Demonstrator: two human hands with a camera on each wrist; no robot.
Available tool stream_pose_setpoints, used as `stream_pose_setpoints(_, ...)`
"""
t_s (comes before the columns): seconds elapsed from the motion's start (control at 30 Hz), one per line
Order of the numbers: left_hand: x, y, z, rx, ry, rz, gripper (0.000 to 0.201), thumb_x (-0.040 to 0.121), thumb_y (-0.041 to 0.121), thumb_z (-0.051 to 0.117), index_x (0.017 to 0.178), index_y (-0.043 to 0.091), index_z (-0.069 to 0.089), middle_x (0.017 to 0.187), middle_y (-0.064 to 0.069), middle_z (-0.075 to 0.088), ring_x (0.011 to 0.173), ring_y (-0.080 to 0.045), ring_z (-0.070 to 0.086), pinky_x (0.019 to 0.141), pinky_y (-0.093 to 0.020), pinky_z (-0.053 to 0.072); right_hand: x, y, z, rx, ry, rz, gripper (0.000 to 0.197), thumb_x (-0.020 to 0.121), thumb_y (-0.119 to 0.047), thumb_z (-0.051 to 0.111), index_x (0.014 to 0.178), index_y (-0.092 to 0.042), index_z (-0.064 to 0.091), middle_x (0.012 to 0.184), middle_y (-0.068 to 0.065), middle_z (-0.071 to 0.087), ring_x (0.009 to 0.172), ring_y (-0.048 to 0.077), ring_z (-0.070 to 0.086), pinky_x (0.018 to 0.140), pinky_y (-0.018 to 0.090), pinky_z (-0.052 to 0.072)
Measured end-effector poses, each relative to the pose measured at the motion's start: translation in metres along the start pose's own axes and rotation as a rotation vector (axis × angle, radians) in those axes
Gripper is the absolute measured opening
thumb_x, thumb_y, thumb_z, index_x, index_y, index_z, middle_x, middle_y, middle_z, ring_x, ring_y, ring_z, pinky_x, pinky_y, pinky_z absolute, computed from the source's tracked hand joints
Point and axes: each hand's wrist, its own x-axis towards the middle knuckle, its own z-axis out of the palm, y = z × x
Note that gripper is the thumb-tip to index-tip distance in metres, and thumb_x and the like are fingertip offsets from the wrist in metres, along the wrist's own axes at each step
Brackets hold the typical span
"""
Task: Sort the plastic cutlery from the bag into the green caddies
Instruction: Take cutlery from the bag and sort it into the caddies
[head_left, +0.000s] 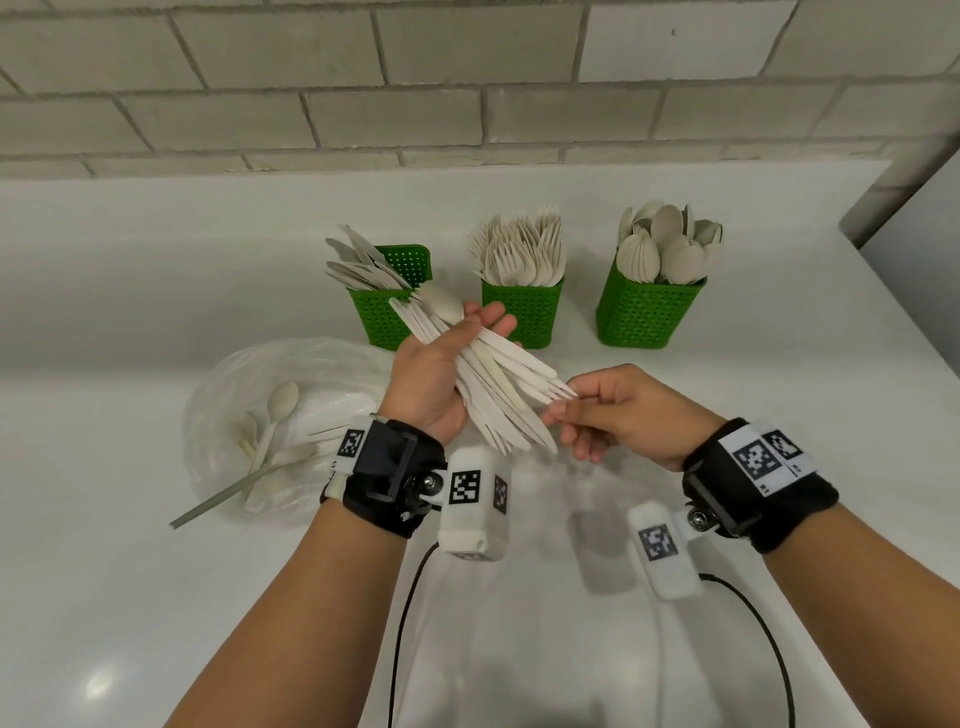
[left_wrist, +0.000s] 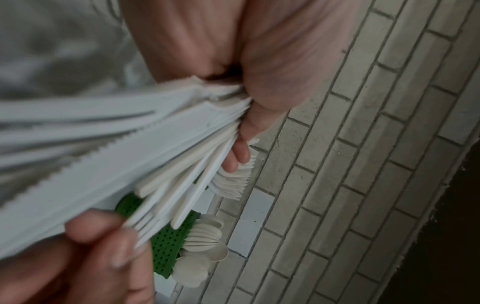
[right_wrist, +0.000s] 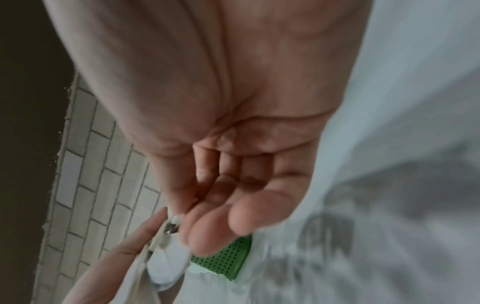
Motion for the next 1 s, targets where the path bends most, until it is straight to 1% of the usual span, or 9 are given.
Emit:
stream_pose_setpoints(0.13, 0.000, 0.000, 0.001, 0.030, -0.013, 0.002, 0.012, 0.097, -0.002, 0.049, 0.098, 0.003, 0.060, 0.097, -0.012, 0.074, 0.091, -0.022, 0.073, 0.087, -0.045, 0.055, 0.001, -0.002, -0.001, 0.059, 0.074, -0.047, 0.016, 0.089, -0.019, 0.062, 0.085, -0.006, 0.070, 0.069, 0.008, 0.067, 0.056, 0.016, 0.062, 0.050, 0.023, 0.050)
stream_pose_setpoints(0.27, 0.001, 0.003, -0.004, 0.034, 0.017, 0.031, 0.012, 0.097, -0.003, 0.049, 0.102, 0.002, 0.059, 0.097, -0.013, 0.073, 0.088, -0.023, 0.073, 0.084, -0.045, 0.057, -0.002, -0.005, -0.028, 0.084, 0.255, -0.104, 0.011, 0.086, -0.007, 0.066, 0.075, -0.007, 0.068, 0.061, 0.004, 0.061, 0.050, 0.013, 0.054, 0.050, 0.026, 0.048)
stream_pose_setpoints(0.33, 0.002, 0.005, -0.009, 0.190, -0.002, 0.083, 0.014, 0.096, -0.004, 0.050, 0.108, 0.000, 0.057, 0.096, -0.014, 0.072, 0.086, -0.023, 0.073, 0.084, -0.042, 0.058, -0.009, -0.010, -0.049, 0.205, 0.356, -0.147, 0.011, 0.073, -0.014, 0.079, 0.076, -0.008, 0.070, 0.062, 0.004, 0.060, 0.052, 0.012, 0.053, 0.051, 0.026, 0.048)
stream_pose_setpoints(0.4, -0.001, 0.004, -0.010, 0.494, -0.102, 0.122, 0.015, 0.095, -0.005, 0.051, 0.108, -0.002, 0.059, 0.094, -0.013, 0.072, 0.085, -0.022, 0.072, 0.085, -0.039, 0.058, -0.014, -0.019, -0.063, 0.297, 0.386, -0.202, 0.031, 0.058, -0.029, 0.086, 0.080, -0.011, 0.072, 0.072, 0.003, 0.069, 0.060, 0.011, 0.061, 0.055, 0.023, 0.053)
stream_pose_setpoints(0.47, -0.006, -0.003, -0.006, 0.821, -0.300, 0.120, 0.014, 0.094, -0.005, 0.054, 0.104, -0.001, 0.062, 0.094, -0.010, 0.072, 0.087, -0.019, 0.071, 0.087, -0.034, 0.057, -0.014, -0.030, -0.062, 0.289, 0.349, -0.246, 0.032, 0.063, -0.034, 0.078, 0.083, -0.010, 0.069, 0.079, 0.004, 0.073, 0.065, 0.012, 0.065, 0.055, 0.022, 0.053)
stream_pose_setpoints(0.53, -0.011, -0.013, 0.001, 0.971, -0.488, 0.083, 0.015, 0.093, -0.003, 0.057, 0.106, 0.000, 0.065, 0.099, -0.011, 0.071, 0.092, -0.020, 0.070, 0.089, -0.036, 0.056, -0.012, -0.039, -0.051, 0.192, 0.290, -0.267, 0.022, 0.072, -0.024, 0.071, 0.083, -0.005, 0.067, 0.074, 0.007, 0.072, 0.059, 0.014, 0.064, 0.050, 0.022, 0.051)
stream_pose_setpoints(0.67, -0.014, -0.022, 0.010, 0.826, -0.513, -0.008, 0.032, 0.087, -0.018, 0.053, 0.113, -0.002, 0.062, 0.103, -0.018, 0.068, 0.098, -0.031, 0.068, 0.089, -0.051, 0.055, -0.005, -0.040, -0.027, 0.061, 0.210, -0.260, 0.020, 0.075, -0.016, 0.071, 0.086, 0.000, 0.069, 0.065, 0.013, 0.068, 0.051, 0.015, 0.063, 0.054, 0.024, 0.057)
stream_pose_setpoints(0.8, -0.017, -0.018, 0.005, 0.725, -0.507, -0.081, 0.032, 0.080, -0.012, 0.053, 0.106, 0.001, 0.067, 0.091, -0.012, 0.073, 0.084, -0.030, 0.071, 0.083, -0.044, 0.058, 0.000, -0.033, -0.022, 0.080, 0.300, -0.271, 0.021, 0.073, -0.013, 0.074, 0.089, 0.000, 0.070, 0.061, 0.009, 0.068, 0.050, 0.013, 0.063, 0.056, 0.026, 0.059)
stream_pose_setpoints(1.0, -0.019, -0.024, 0.003, 0.706, -0.494, -0.077, 0.021, 0.094, -0.009, 0.049, 0.108, -0.002, 0.063, 0.091, -0.012, 0.073, 0.083, -0.024, 0.072, 0.078, -0.033, 0.058, 0.010, -0.029, -0.009, 0.093, 0.435, -0.319, 0.021, 0.073, -0.003, 0.080, 0.091, 0.000, 0.070, 0.066, 0.011, 0.064, 0.048, 0.013, 0.059, 0.051, 0.023, 0.054)
